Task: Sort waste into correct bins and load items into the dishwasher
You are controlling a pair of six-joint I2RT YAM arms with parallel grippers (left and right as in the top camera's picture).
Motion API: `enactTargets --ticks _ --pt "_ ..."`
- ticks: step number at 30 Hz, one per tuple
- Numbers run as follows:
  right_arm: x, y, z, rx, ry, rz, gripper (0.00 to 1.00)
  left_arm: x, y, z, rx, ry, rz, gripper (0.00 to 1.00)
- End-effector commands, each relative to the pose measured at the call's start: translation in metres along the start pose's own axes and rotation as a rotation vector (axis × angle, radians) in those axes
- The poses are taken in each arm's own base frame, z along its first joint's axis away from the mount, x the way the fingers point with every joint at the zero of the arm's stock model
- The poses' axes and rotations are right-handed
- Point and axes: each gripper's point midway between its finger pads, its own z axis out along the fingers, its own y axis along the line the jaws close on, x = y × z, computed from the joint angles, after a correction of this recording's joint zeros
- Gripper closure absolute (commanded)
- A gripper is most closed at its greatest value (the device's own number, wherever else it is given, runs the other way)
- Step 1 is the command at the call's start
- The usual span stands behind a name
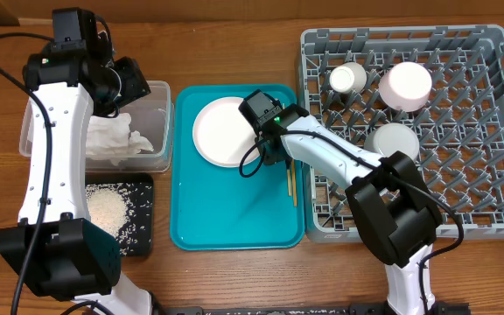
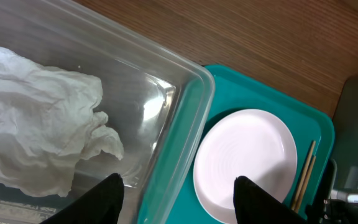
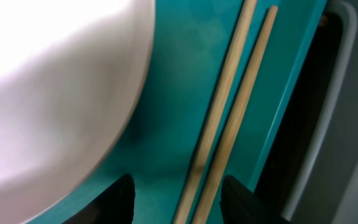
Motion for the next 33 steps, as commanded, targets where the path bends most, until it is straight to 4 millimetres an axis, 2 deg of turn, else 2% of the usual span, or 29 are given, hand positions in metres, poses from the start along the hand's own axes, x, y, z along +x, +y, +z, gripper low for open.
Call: enactTargets --ticks 1,4,8,12,17,19,22,23,29,33 --pt "0.007 -0.003 0.011 0.02 0.012 0.007 0.51 0.002 0.004 0.004 -0.017 0.009 0.018 0.41" --pt "0.012 0.002 0.014 -0.003 0.026 0.046 0.5 0.002 0.004 0.004 -0.017 0.009 0.018 0.41" --pt "0.026 0.027 0.022 -0.137 0.099 0.046 0.5 0.002 0.004 0.004 -0.017 0.009 0.019 0.41" --pt "0.032 0.041 0.022 -0.216 0.131 0.046 0.49 0.002 0.004 0.004 -0.018 0.009 0.025 0.41" --pt "0.033 0.048 0.02 -0.257 0.142 0.048 0.51 0.002 0.004 0.004 -0.017 0.009 0.025 0.41" --pt "0.032 0.048 0.02 -0.257 0.139 0.048 0.58 0.002 0.004 0.004 -0.018 0.009 0.025 0.41" --pt "0.032 0.047 0.02 -0.256 0.141 0.049 0.76 0.002 0.004 0.004 -0.017 0.009 0.025 0.41" --pt "0.033 0.047 0.02 -0.255 0.142 0.05 0.79 0.002 0.004 0.004 -0.017 0.009 0.025 0.41" --pt "0.033 0.034 0.019 -0.182 0.142 0.044 0.96 0.002 0.004 0.004 -0.018 0.01 0.025 0.41" --pt "0.011 0.021 -0.007 -0.149 0.092 0.056 0.96 0.002 0.004 0.004 -0.018 0.009 0.025 0.41"
